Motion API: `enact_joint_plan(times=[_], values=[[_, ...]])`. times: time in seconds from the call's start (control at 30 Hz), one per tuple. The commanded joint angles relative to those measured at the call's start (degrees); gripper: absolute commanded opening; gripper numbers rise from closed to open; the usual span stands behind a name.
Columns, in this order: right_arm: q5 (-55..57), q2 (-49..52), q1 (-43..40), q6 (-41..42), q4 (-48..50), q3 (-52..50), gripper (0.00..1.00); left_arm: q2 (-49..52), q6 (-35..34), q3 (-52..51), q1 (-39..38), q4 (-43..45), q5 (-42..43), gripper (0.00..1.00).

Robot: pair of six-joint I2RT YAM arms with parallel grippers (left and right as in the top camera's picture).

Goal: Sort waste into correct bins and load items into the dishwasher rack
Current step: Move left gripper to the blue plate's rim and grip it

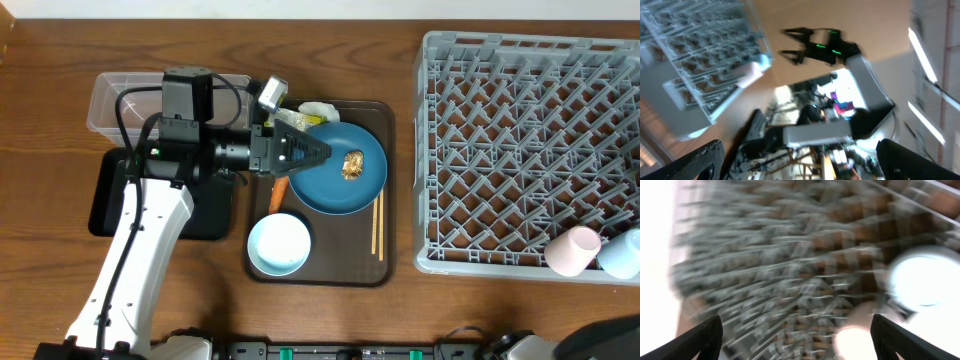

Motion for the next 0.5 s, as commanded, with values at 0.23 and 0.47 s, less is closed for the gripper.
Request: enact_joint_plan(times=[0.23, 0.47], values=[[-11.5, -14.8, 24.7, -14.1, -0.7, 5.3, 0.87, -8.3, 4.3, 0.4, -11.9, -17.9, -67.8, 0.98], [-0.7, -15.0, 39.6, -11.9, -0.7, 5.3, 0.88, -5.8, 6.8, 0.2, -15.6, -21.7, -78.0, 0.98]])
